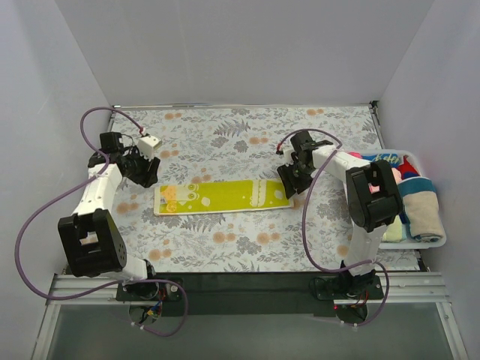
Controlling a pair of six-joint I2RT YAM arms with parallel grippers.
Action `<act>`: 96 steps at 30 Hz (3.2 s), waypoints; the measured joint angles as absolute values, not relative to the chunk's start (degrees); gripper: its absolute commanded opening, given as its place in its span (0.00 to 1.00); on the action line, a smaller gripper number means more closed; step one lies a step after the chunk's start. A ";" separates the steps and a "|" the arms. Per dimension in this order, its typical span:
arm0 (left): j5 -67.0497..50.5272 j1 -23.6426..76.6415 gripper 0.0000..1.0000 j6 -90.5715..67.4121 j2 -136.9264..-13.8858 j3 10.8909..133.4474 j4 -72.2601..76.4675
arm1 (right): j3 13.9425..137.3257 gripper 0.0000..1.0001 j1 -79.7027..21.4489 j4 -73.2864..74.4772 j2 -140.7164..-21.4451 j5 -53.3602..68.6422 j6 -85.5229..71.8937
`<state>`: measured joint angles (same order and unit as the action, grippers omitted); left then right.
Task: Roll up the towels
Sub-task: Fold the towel
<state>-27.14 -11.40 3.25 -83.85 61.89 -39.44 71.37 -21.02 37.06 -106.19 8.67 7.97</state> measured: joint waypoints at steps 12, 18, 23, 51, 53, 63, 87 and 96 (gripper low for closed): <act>-26.41 -11.40 0.46 3.36 -81.08 61.30 -40.07 | 74.17 0.29 -23.49 36.53 -109.58 7.84 6.63; -26.35 -11.40 0.46 2.98 -81.03 61.19 -40.01 | 74.11 0.01 -27.09 35.86 -109.65 2.52 6.63; -26.33 -11.40 0.46 2.98 -81.03 61.19 -39.99 | 73.47 0.01 -26.92 35.57 -109.03 1.72 6.83; -33.12 -11.40 0.98 -1.39 -82.35 66.19 -45.71 | 81.95 0.01 -30.41 43.57 -103.68 21.56 13.26; -33.06 -11.40 0.98 -1.50 -82.28 66.17 -46.17 | 83.90 0.01 -31.53 43.48 -105.89 23.27 12.16; -31.48 -11.40 0.98 -1.43 -81.10 65.30 -46.96 | 87.46 0.01 -33.32 41.43 -116.20 28.88 6.70; -30.41 -11.40 0.98 -0.84 -80.95 64.23 -48.05 | 92.55 0.01 -34.11 38.33 -119.17 31.53 0.84; -30.37 -11.40 0.98 -0.84 -80.88 64.20 -48.05 | 92.58 0.01 -35.38 38.35 -120.77 31.53 0.58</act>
